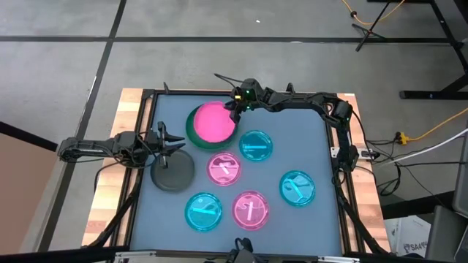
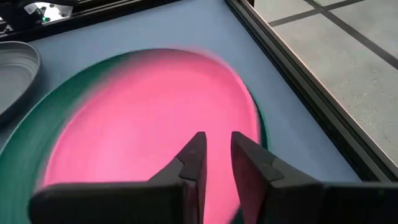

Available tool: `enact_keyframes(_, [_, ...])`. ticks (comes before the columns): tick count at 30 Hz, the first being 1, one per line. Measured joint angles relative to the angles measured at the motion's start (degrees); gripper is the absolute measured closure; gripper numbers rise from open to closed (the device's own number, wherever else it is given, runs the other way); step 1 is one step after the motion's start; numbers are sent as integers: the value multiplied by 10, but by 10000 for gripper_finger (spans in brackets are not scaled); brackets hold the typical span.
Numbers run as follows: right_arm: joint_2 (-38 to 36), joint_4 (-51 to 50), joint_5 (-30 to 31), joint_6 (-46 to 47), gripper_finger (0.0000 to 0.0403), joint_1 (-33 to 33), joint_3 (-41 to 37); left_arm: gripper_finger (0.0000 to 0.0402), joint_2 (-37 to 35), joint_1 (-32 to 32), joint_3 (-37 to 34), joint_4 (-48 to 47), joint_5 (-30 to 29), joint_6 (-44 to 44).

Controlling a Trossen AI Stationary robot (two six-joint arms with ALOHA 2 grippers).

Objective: Stack plastic plates
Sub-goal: Stack the black plate on the pink plate

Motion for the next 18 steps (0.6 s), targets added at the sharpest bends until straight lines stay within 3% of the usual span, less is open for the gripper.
enact_keyframes(18, [0, -2, -23, -26, 347, -2, 0, 308, 0, 0, 0, 0, 0, -19])
